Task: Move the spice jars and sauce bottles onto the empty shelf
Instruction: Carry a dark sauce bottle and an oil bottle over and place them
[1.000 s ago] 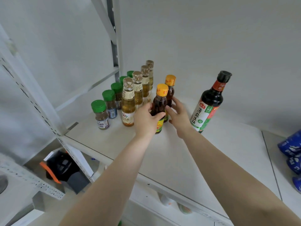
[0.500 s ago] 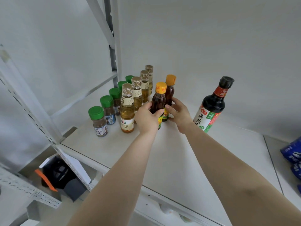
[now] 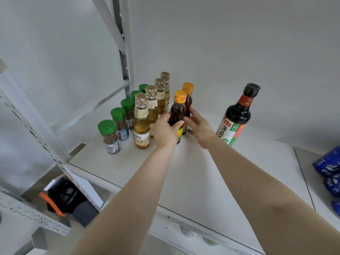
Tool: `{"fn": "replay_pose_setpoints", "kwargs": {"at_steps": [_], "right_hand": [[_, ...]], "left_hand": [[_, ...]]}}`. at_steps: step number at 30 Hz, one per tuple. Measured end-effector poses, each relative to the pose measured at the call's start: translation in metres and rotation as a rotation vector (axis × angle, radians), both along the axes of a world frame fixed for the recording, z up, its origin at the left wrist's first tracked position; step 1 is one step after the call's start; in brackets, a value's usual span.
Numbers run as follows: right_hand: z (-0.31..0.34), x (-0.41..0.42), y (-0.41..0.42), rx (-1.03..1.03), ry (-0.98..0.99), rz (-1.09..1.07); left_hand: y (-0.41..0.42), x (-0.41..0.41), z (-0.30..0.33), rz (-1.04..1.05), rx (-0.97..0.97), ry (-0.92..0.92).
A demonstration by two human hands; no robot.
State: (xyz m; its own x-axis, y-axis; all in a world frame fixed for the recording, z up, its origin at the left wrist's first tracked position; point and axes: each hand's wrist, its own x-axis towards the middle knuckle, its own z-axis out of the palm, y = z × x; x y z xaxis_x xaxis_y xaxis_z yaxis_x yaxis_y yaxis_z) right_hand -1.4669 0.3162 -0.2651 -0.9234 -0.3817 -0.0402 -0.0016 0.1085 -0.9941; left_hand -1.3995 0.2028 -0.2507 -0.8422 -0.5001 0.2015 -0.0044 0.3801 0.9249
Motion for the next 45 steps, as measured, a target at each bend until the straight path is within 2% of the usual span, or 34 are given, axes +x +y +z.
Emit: {"fn": "replay_pose_setpoints", "kwargs": {"at_steps": [10,18,23,26,28,36,39,45], "right_hand": [[0.000,0.013,-0.004,0.020,-0.022,-0.102],[-0.010,0.079,0.018,0.100,-0.060,-0.197],[-0.013,0.115,0.052,-0.043,0.000,-0.502],[-0.001,0.113,0.079,-0.044,0.039,-0.691],[0.011,0.105,0.093,-0.037,0.044,-0.728],[0.022,0.077,0.117,0.050,-0.018,-0.518],[0.015,0.069,0.112,0.033,-0.022,-0.497],[0.013,0.058,0.098,0.001,-0.009,-0.549]], "left_hand": [[-0.002,0.004,0.000,-0.077,-0.038,-0.033],[0.014,0.050,-0.015,-0.027,0.049,-0.004],[0.046,0.076,-0.017,-0.065,0.122,-0.047],[0.069,0.073,-0.002,-0.126,0.176,-0.103],[0.080,0.067,0.015,-0.175,0.180,-0.092],[0.100,0.006,0.091,-0.483,-0.015,-0.021],[0.101,-0.014,0.101,-0.584,-0.170,-0.034],[0.087,-0.039,0.116,-0.591,-0.415,-0.064]]}}
